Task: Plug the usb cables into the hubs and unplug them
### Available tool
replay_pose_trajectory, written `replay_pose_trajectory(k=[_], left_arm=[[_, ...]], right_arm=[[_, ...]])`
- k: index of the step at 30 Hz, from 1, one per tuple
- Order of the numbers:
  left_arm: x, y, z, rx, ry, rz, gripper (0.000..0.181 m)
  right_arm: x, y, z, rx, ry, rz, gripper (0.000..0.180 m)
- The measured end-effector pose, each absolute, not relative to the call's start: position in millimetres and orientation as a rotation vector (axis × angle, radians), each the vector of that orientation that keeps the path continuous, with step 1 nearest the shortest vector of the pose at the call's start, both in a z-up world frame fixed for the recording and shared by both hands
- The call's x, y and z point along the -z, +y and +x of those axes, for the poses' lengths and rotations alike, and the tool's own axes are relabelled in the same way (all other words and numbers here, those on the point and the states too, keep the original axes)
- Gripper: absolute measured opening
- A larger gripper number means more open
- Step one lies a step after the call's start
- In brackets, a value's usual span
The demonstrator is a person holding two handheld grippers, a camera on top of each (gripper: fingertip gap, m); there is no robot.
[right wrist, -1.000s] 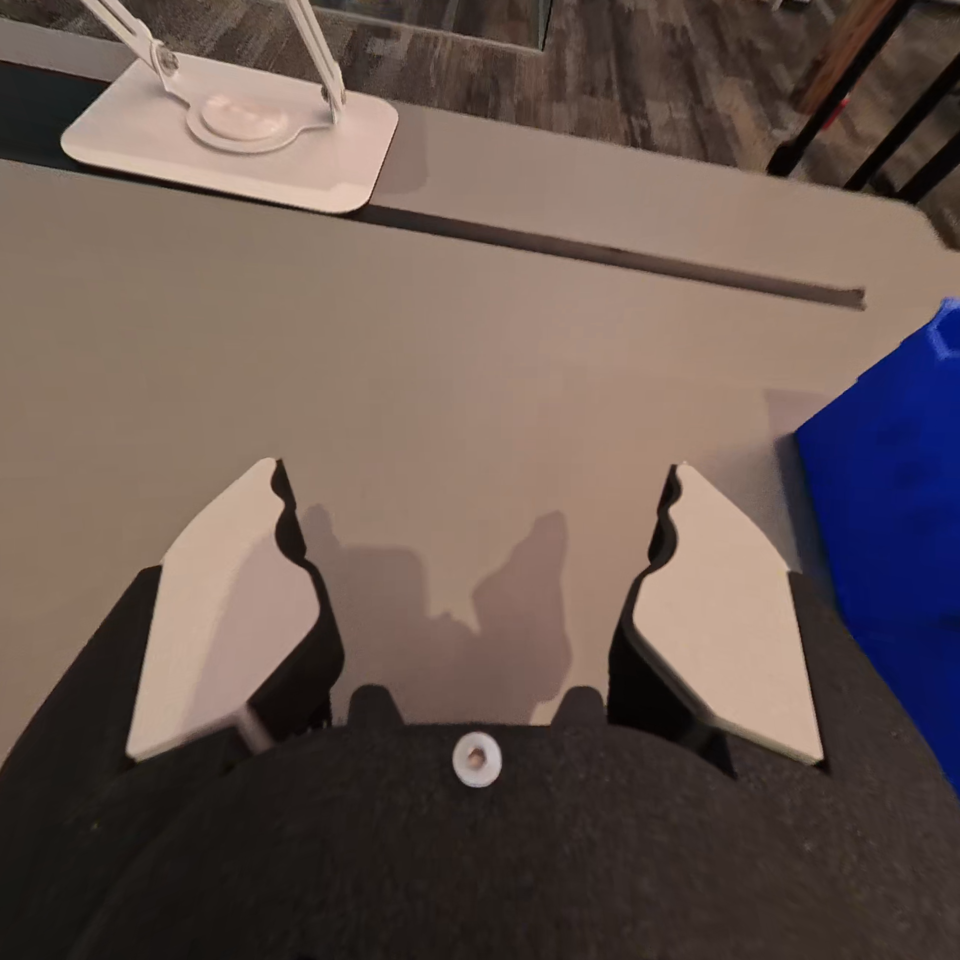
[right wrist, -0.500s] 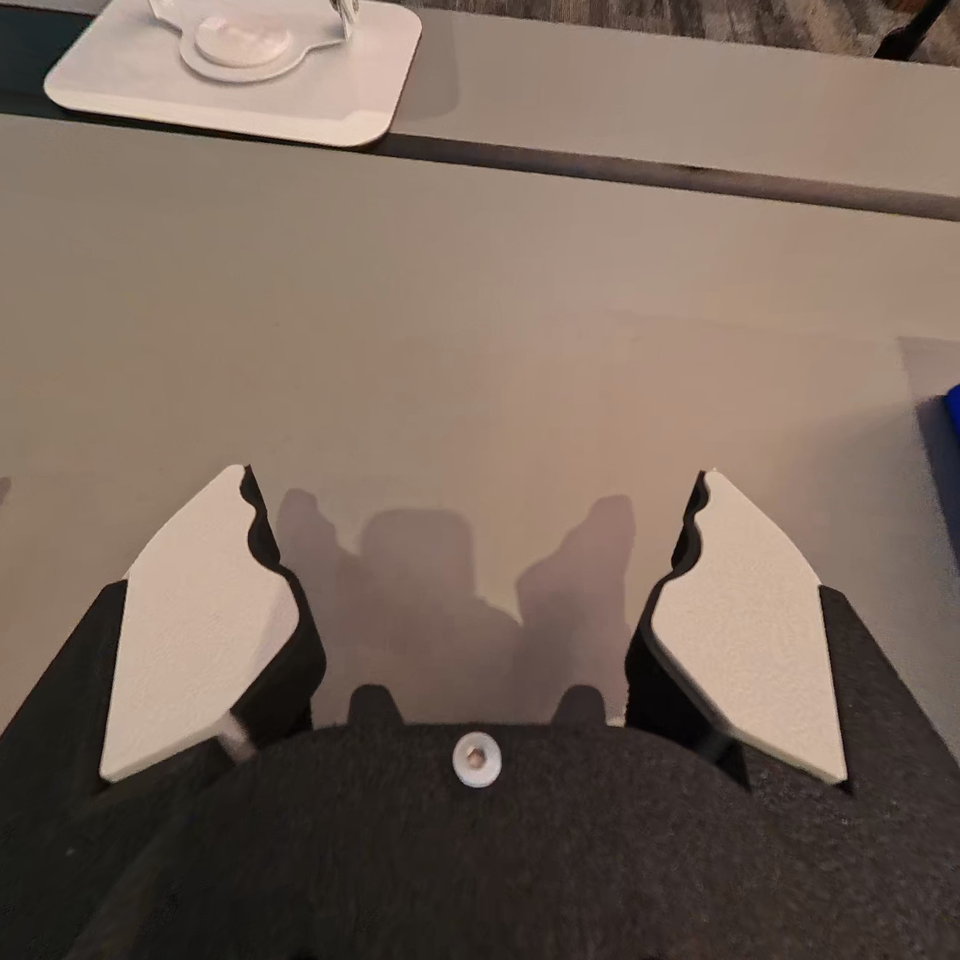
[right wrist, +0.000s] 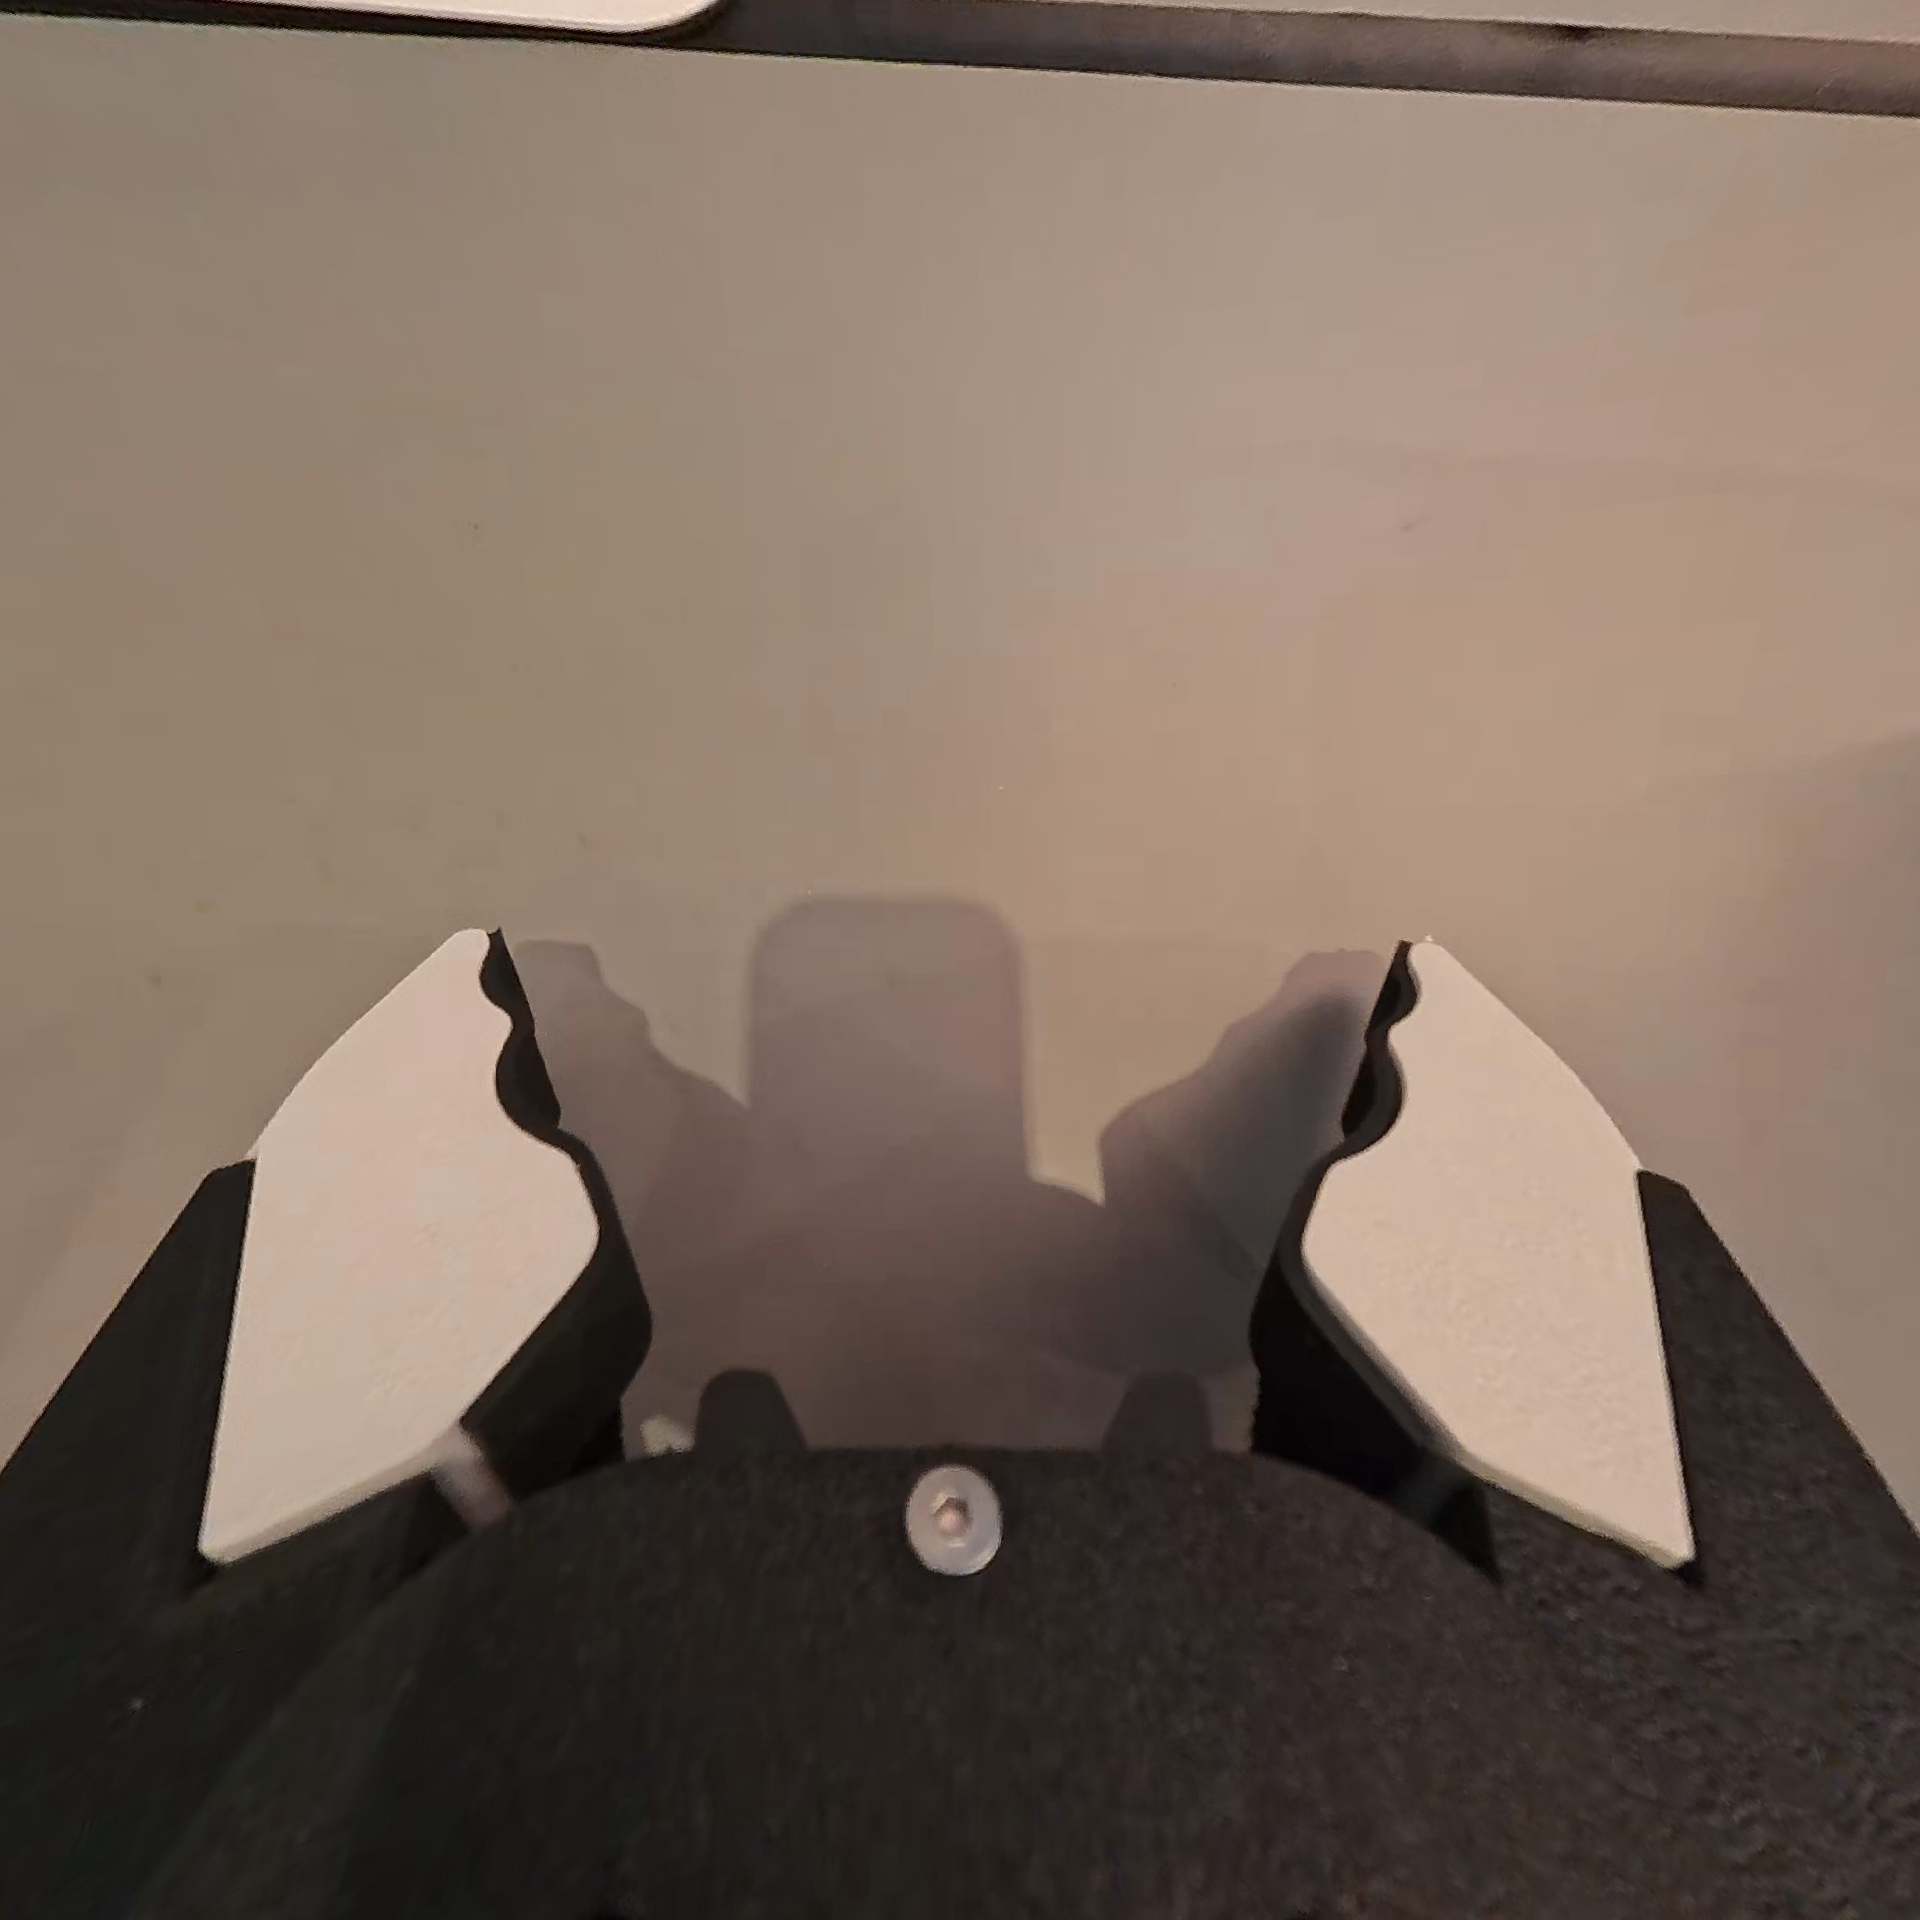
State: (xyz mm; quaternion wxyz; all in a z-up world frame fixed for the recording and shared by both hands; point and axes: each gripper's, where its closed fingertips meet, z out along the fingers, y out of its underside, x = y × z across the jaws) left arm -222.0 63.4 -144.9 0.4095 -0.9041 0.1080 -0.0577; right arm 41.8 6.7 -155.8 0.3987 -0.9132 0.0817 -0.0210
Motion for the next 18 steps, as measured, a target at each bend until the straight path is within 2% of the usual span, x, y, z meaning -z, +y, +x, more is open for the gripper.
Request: replay_pose_trajectory(k=[18], left_arm=[[159.0,62.1,-217.8,0.154,0.317,-2.373,0.145]], right_arm=[[167.7,4.5,43.8,0.091,0.237,-2.394,0.146]])
